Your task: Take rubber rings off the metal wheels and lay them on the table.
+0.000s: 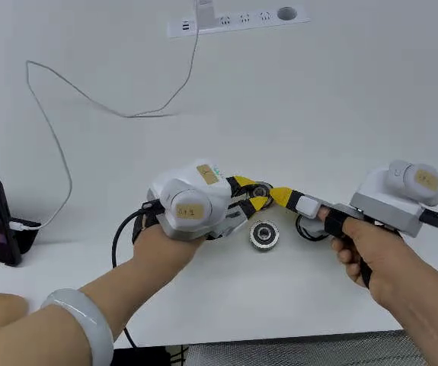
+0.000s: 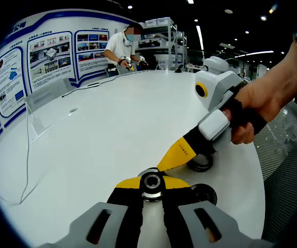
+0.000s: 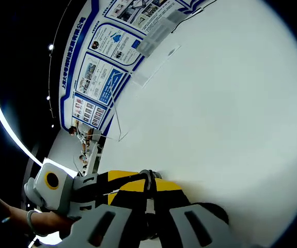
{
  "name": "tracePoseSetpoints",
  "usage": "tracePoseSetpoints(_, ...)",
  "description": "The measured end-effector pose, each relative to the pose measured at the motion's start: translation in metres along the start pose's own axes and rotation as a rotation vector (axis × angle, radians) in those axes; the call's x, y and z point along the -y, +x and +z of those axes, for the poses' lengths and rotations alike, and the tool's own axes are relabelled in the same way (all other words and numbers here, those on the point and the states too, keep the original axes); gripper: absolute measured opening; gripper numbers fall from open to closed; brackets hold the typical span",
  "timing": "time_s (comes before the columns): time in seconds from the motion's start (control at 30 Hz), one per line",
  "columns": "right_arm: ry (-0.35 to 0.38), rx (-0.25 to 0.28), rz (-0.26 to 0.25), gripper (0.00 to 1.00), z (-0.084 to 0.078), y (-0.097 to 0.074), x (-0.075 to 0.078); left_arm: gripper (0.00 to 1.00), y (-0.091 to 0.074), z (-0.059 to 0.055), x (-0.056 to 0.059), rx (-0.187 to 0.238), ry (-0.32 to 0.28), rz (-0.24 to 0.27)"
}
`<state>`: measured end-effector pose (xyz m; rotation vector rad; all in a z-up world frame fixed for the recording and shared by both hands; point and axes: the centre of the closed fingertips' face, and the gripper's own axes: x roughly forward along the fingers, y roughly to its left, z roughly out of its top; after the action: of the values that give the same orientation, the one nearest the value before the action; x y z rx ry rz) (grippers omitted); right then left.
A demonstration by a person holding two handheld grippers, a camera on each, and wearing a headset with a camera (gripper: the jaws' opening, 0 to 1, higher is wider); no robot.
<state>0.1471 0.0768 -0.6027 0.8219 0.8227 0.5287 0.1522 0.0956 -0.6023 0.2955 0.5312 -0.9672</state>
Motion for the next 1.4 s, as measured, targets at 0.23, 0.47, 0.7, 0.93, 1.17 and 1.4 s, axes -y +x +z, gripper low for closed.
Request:
tracePoseSetpoints(0.23, -0.024, -0.002, -0.010, 0.03, 0.0003, 0.0006, 0.0021, 0.13, -0.0001, -0.0002, 0.0003, 0.000, -0.002, -0.002)
tracePoseSetpoints(0.47, -0.031, -0.002, -0.016, 0.02, 0.0007, 0.0016, 0.0032, 0.13, 0.0000, -0.0005, 0.0004, 0.001, -0.003, -0.002)
tracePoseSetpoints(0.7, -0.039, -0.004, -0.014, 0.02, 0.0015, 0.0015, 0.0017, 0.13, -0.0001, -0.0005, 0.0003, 0.000, -0.004, -0.002)
tracePoseSetpoints(0.93, -0.037, -0.005, -0.011, 0.01, 0.0019, 0.0018, 0.0007, 0.13, 0.0000, -0.0010, -0.0002, 0.000, -0.005, -0.003)
tracePoseSetpoints(1.17, -0.032, -0.009, -0.002, 0.01, 0.0017, 0.0018, -0.0012, 0.13, -0.0001, -0.0006, 0.0001, -0.002, -0.001, -0.005)
tracePoseSetpoints(1.4, -0.032, -0.014, 0.008, 0.01, 0.0004, 0.0013, -0.0054, 0.13, 0.0001, -0.0010, -0.0001, -0.005, -0.002, -0.005)
